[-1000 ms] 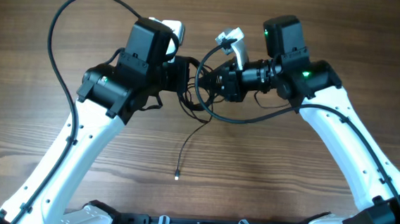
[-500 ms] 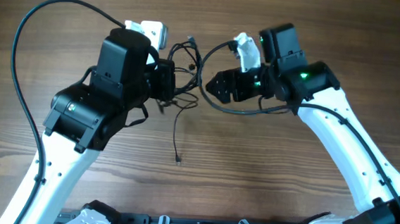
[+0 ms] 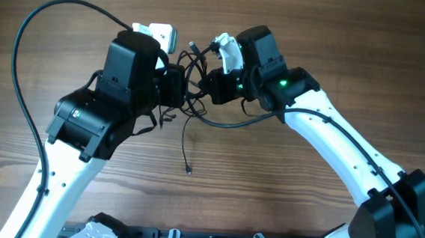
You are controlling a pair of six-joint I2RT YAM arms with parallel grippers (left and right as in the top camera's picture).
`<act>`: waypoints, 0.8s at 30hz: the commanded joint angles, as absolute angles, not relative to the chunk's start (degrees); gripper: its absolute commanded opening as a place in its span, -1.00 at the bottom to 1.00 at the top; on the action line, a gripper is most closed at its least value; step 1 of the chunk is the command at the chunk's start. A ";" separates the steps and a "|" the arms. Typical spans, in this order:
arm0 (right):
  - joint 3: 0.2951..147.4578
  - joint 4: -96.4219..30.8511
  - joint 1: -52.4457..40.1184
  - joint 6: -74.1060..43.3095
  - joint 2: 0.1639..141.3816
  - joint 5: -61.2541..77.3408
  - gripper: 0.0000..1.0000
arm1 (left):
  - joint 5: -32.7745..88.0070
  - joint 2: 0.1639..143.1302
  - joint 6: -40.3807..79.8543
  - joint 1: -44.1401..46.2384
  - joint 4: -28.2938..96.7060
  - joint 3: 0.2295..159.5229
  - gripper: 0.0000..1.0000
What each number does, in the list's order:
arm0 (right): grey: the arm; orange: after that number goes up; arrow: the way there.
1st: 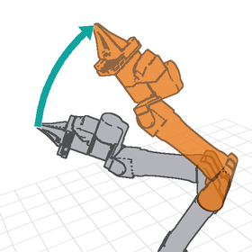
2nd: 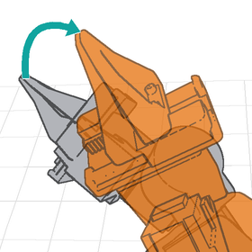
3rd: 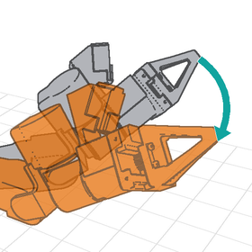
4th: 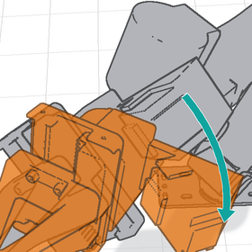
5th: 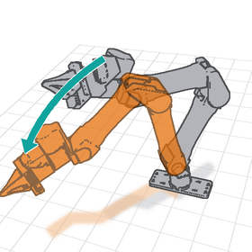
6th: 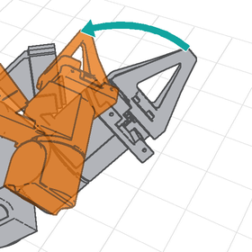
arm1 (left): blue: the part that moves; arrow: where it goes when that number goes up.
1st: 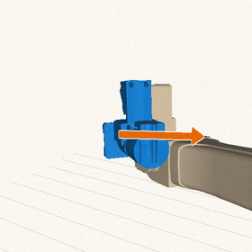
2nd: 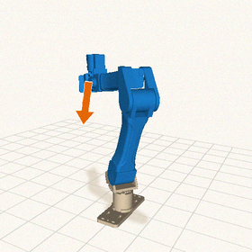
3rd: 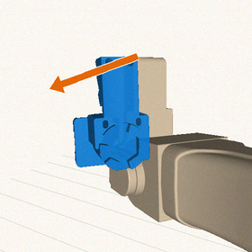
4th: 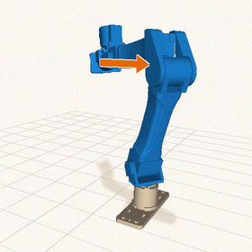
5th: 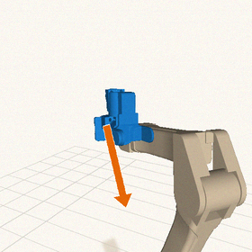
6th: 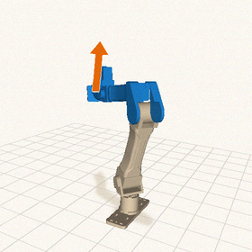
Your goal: Untangle cables
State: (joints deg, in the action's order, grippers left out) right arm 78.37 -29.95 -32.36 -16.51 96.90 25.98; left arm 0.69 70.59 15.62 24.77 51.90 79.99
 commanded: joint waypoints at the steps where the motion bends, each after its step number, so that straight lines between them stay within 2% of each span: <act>1: 78.63 -34.85 -32.12 -22.76 98.94 0.99 -0.92 | 0.10 68.77 15.86 24.53 52.16 80.64 -0.92; 4: 78.63 -44.64 -30.11 -31.27 98.89 -16.99 -0.92 | -0.82 66.89 15.44 24.53 53.28 80.64 -0.92; 7: 78.63 -51.57 -27.62 -38.76 98.89 -20.58 -0.92 | -2.90 65.52 15.46 24.53 53.93 80.64 -0.92; 9: 78.63 -48.51 -26.89 -34.11 98.89 -9.89 -0.91 | -2.87 65.19 15.46 24.53 53.93 80.64 -0.92; 10: 78.63 -45.15 -26.92 -26.35 98.89 -0.89 -0.91 | -2.90 65.19 15.46 24.53 53.95 80.64 -0.92; 12: 78.65 -37.26 -27.33 -6.70 98.89 31.29 -0.92 | -2.87 65.36 15.46 24.53 54.30 80.64 -0.90; 14: 78.65 -32.45 -27.35 1.78 98.89 56.29 -0.92 | -2.90 65.58 15.46 24.53 55.20 80.64 -0.80; 15: 78.65 -31.05 -27.35 2.22 98.78 59.46 -0.92 | -2.90 65.58 15.46 24.53 55.40 80.64 -0.80; 17: 78.70 -27.97 -27.33 -1.39 98.70 55.96 -0.91 | -2.94 65.63 15.44 24.53 56.05 80.64 -0.81; 18: 78.70 -27.94 -27.29 -9.30 98.67 43.05 -0.80 | -2.96 65.63 15.44 24.53 56.47 80.64 -0.80; 19: 78.70 -29.85 -27.29 -14.55 98.67 31.29 -0.91 | -2.94 65.65 15.44 24.53 56.64 80.64 -0.80; 20: 78.70 -31.53 -27.31 -15.40 98.67 26.92 -0.92 | -2.94 65.63 15.44 24.53 56.64 80.64 -0.79; 22: 78.70 -33.12 -27.35 -14.94 98.63 28.08 -0.92 | -2.94 65.69 15.44 24.53 56.62 80.64 -0.72; 23: 78.70 -32.60 -27.35 -12.95 98.48 33.69 -0.92 | -2.94 66.04 15.44 24.53 56.47 80.64 -0.47; 24: 78.72 -31.14 -27.35 -11.92 98.32 38.52 -0.92 | -2.94 66.63 15.44 24.53 56.42 80.64 -0.38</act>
